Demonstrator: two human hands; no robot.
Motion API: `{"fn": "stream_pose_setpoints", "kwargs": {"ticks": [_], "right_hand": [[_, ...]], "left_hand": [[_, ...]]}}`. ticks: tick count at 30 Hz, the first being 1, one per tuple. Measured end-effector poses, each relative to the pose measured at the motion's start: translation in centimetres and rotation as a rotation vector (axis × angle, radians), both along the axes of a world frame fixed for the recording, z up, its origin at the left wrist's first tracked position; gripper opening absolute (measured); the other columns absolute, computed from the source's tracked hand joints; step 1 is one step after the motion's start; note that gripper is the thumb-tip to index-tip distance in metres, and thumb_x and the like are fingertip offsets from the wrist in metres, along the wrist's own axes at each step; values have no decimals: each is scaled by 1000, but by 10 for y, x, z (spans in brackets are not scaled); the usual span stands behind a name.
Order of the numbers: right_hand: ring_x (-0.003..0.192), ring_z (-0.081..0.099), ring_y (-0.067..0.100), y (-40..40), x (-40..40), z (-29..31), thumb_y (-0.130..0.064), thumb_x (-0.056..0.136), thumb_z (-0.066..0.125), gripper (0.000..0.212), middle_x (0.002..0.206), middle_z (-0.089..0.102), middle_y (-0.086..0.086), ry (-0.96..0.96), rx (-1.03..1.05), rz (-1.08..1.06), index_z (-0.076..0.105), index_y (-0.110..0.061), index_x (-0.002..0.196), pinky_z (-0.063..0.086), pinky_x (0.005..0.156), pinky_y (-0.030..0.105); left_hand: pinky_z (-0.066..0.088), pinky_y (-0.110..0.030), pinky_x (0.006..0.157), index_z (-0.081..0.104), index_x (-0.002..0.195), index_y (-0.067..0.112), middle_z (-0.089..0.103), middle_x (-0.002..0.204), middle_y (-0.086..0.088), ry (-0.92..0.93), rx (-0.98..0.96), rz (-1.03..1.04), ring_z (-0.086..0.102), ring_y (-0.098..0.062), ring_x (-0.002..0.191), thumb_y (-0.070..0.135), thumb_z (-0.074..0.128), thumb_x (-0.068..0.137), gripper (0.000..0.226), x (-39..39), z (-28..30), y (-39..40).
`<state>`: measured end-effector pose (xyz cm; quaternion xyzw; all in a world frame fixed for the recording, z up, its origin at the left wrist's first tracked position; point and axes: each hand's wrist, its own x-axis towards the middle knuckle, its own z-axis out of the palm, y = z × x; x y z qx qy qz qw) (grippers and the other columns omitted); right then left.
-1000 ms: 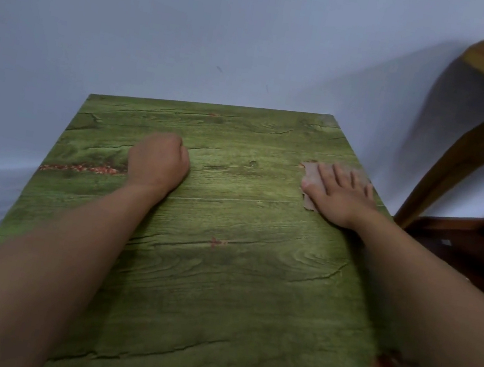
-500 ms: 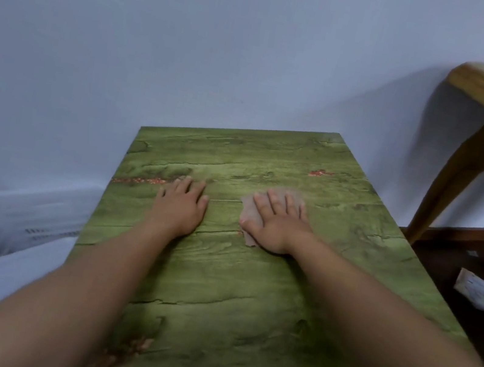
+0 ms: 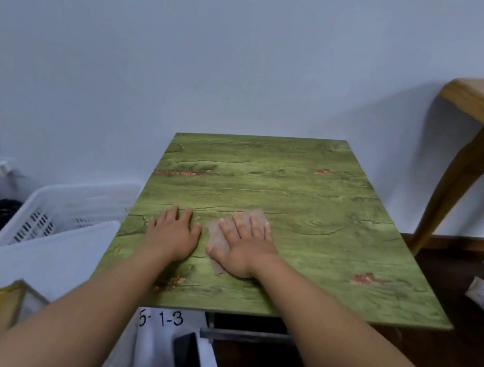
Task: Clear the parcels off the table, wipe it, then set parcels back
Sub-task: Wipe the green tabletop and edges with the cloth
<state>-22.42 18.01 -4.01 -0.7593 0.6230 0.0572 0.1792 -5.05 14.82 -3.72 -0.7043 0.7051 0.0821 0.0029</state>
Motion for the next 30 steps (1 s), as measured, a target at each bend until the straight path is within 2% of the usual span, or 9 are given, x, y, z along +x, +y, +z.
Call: {"fn": "stream_pose_setpoints", "kwargs": {"ticks": [8,12,17,25,30], "right_hand": [[147,-27,23,34,-4,-5,-77,90,20,79,159,-26,-11,-8,-10,24,-12,-42,154,-19,117,49],[148,-25,22,29,-22,-3,-78,90,20,80,160,-25,-12,-22,-1,-2,-10,-41,154,-18,117,48],[149,-21,24,12,-63,0,-76,91,17,79,161,-23,-10,-29,-28,-90,-11,-39,154,-17,117,48],[150,-18,24,-21,-126,-4,-77,90,16,78,162,-21,-9,-23,-40,-250,-8,-40,155,-13,119,49],[150,-17,23,-45,-167,-7,-78,89,15,79,163,-19,-9,0,-52,-323,-7,-40,155,-12,119,48]], "left_hand": [[10,-51,120,19,155,22,10,163,-10,19,29,-14,9,-31,150,47,24,101,60,-12,2,27],[9,-49,120,13,156,25,5,164,-9,-3,60,-20,7,-32,150,50,23,101,62,-13,4,32],[7,-48,120,14,156,24,6,164,-10,1,41,-44,3,-31,150,42,25,101,59,-20,4,31],[3,-45,121,14,156,25,4,164,-9,29,16,-208,3,-30,150,42,26,102,59,-87,1,12],[4,-44,121,15,156,28,7,164,-8,64,-84,-298,4,-27,151,33,29,99,59,-125,-2,-8]]}}
